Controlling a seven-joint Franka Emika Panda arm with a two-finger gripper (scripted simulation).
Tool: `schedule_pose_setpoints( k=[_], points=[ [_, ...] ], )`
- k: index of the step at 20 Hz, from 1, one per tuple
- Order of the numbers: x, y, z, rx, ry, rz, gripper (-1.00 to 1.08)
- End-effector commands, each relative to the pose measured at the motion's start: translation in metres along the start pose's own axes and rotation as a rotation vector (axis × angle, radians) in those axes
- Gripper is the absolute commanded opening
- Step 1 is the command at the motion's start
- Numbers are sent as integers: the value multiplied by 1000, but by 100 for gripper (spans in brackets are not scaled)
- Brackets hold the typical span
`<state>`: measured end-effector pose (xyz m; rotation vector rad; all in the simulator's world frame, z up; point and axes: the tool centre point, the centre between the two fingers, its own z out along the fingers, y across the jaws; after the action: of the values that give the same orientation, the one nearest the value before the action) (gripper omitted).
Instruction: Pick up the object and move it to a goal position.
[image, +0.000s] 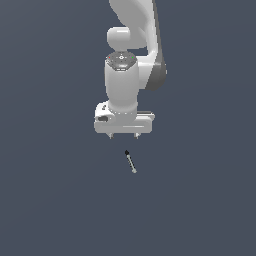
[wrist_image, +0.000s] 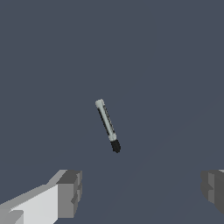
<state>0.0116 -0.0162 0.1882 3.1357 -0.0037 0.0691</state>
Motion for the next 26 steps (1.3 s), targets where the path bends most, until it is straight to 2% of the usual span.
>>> schedule_pose_setpoints(
  k=[1, 17, 26],
  points=[
    [0, 0, 0, 0, 0, 0, 100],
    [-5, 1, 6, -9, -12, -46, 100],
    [4, -6, 38, -9, -22, -136, 100]
  ],
)
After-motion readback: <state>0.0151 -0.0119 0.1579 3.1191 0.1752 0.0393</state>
